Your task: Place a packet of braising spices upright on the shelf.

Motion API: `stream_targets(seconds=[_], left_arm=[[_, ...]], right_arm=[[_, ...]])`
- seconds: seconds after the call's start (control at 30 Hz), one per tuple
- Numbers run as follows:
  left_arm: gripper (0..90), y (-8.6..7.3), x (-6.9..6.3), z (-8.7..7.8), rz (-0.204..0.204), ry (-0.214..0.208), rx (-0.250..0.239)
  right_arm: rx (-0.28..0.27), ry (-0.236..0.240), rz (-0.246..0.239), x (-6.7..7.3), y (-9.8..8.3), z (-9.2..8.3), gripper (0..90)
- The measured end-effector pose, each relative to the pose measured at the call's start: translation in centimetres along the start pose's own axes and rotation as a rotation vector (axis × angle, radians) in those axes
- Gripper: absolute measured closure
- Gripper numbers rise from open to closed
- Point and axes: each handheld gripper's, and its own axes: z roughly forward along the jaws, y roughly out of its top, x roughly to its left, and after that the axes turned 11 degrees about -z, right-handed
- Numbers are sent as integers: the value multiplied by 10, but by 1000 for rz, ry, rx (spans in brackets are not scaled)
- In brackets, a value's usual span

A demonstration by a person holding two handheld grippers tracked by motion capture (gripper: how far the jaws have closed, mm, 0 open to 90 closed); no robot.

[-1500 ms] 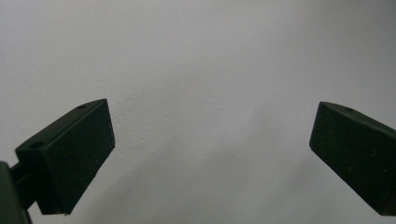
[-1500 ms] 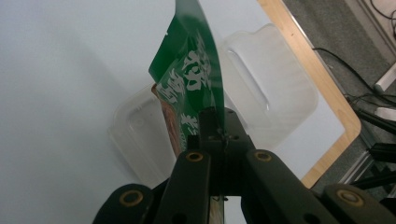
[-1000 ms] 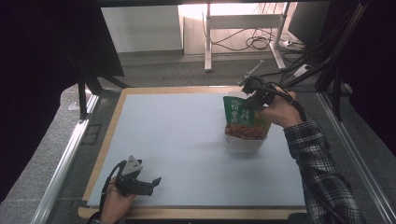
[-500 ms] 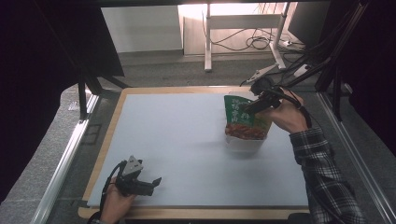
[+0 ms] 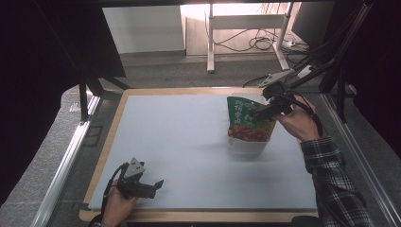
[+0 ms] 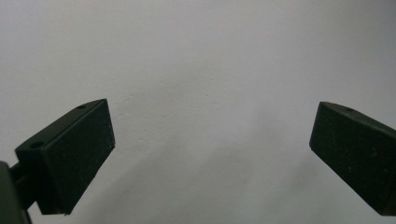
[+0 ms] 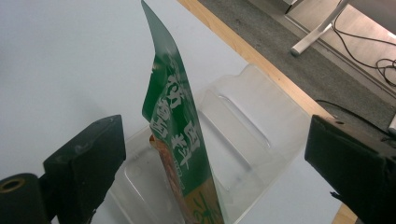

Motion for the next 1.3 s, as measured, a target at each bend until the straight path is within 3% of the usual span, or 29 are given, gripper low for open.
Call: stream_targets(seconds=[0.8, 1.3], left_arm=[[0, 0, 0, 0, 3, 1, 1], [0, 0, -1, 0, 6, 0, 3]], right_arm=[[-53, -24, 71, 7, -37, -18, 0], [-70, -36, 131, 15, -63, -20, 0]])
